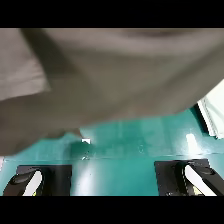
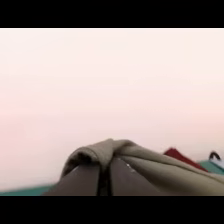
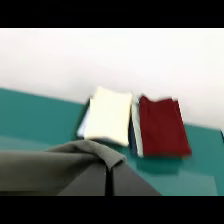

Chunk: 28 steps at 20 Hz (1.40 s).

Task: Fold the shirts.

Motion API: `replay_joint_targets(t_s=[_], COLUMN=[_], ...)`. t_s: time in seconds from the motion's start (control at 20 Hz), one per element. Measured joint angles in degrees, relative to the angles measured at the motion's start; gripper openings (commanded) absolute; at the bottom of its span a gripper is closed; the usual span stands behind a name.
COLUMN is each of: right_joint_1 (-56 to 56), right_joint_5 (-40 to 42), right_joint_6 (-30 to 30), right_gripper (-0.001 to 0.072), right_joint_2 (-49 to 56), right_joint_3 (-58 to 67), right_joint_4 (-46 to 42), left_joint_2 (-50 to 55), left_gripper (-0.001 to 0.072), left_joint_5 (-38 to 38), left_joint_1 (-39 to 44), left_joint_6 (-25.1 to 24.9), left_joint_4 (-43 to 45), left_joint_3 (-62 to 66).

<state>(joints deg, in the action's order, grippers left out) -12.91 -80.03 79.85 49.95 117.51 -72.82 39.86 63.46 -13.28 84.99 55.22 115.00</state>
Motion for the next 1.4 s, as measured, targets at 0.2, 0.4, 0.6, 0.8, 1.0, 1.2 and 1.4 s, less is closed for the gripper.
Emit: replay_joint_targets(t_s=[0.2, 0.4, 0.6, 0.8, 1.0, 1.2, 1.4], right_joint_1=[0.0, 1.5, 3.9, 4.6, 4.9, 5.0, 5.0], right_joint_5=[-2.9, -3.0, 1.0, 4.2, 4.6, 3.9, 4.8], right_joint_6=[0.6, -0.4, -1.5, -1.5, -1.4, -1.3, -1.2], right_gripper=[0.0017, 0.0017, 0.0017, 0.0016, 0.0017, 0.0017, 0.0018], right_joint_2=[4.5, 12.2, 23.4, 35.5, 43.4, 44.0, 41.5], right_joint_3=[-7.1, -18.0, -26.9, -27.0, -19.8, -18.3, -25.4], right_joint_4=[-1.7, -2.9, -4.5, -4.9, -5.0, -5.0, -5.2], left_joint_2=[6.2, 16.1, 29.5, 42.2, 48.4, 50.1, 50.6], left_gripper=[0.003, 0.003, 0.003, 0.003, 0.003, 0.0031, 0.0032], left_joint_5=[6.5, 8.7, 5.9, -0.3, -6.1, -5.2, -3.0], left_joint_1=[0.0, 0.0, 0.4, 3.7, 6.7, 7.6, 7.8], left_joint_6=[1.3, -0.6, -4.2, -6.4, -7.1, -7.3, -7.4], left_joint_4=[-0.7, -3.2, -4.1, -4.4, -4.3, 0.9, 5.4], left_joint_3=[-9.2, -23.0, -32.9, -34.7, -32.6, -31.9, -34.8])
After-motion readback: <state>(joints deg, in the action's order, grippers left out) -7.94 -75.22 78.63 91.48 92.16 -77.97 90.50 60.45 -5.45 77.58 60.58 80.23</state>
